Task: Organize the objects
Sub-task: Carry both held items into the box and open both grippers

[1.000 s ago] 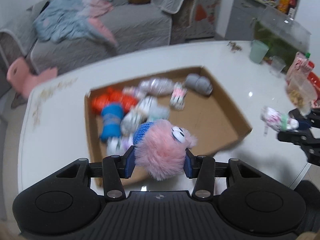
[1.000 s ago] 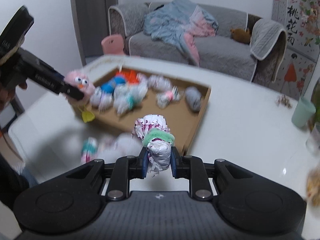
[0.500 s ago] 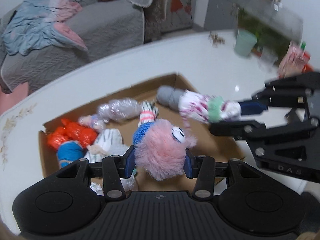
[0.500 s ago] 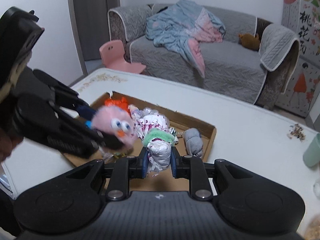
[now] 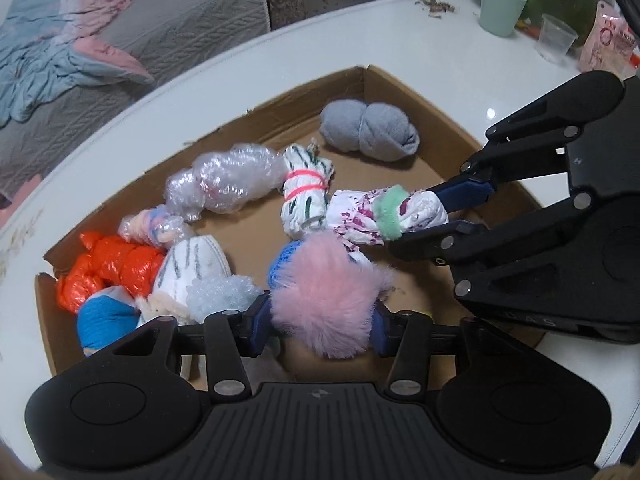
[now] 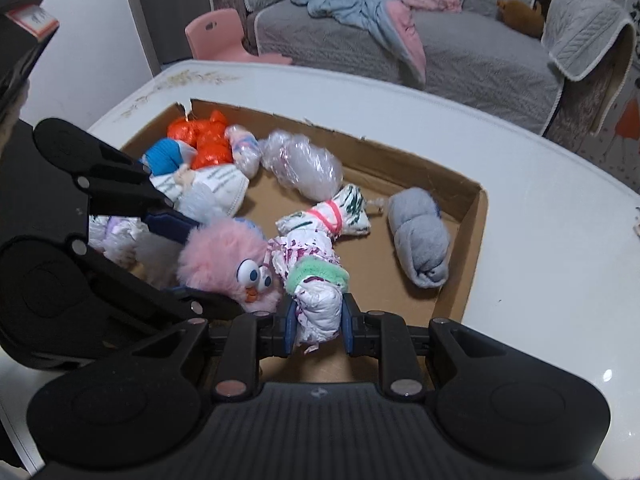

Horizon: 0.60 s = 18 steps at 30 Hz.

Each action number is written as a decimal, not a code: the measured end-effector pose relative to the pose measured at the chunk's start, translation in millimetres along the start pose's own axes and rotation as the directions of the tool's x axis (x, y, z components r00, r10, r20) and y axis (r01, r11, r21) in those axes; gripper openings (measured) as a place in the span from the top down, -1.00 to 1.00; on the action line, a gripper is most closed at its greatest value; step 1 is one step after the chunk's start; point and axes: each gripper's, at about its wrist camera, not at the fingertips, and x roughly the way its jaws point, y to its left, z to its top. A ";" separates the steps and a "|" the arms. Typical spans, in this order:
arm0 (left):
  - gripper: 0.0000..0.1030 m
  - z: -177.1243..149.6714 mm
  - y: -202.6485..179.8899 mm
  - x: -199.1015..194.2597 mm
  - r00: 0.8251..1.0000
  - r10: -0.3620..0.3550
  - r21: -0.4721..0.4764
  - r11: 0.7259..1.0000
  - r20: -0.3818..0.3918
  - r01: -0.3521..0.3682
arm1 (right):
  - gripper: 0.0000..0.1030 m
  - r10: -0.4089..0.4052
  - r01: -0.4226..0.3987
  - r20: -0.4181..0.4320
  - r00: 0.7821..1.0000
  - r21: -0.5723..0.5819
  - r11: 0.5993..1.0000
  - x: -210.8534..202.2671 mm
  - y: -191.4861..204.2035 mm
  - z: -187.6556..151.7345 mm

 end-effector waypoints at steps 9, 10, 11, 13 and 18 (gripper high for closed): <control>-0.57 -1.2 -2.4 -1.3 0.999 -0.039 -0.035 0.999 -0.029 0.038 | 0.48 -0.013 0.013 -0.034 0.999 -0.010 1.000 3.9 -1.2 -0.6; -0.60 -0.7 -3.3 -2.2 0.999 -0.037 -0.039 0.999 -0.028 0.036 | 0.36 -0.016 0.016 -0.036 0.999 -0.012 1.000 2.7 -1.5 0.2; -0.62 -0.1 -3.9 -3.6 0.999 -0.036 -0.042 0.999 -0.025 0.035 | 0.33 -0.021 0.021 -0.036 0.999 -0.014 1.000 -0.4 -1.8 0.0; -0.65 0.8 -4.9 -7.5 0.999 -0.035 -0.049 0.998 -0.021 0.034 | 0.32 -0.023 0.023 -0.036 0.999 -0.023 0.999 -3.3 -2.6 0.7; -0.75 2.0 -6.1 -25.0 0.999 -0.032 -0.055 0.998 -0.013 0.031 | 0.16 -0.027 0.027 -0.023 0.999 -0.014 1.000 -14.7 -6.1 2.8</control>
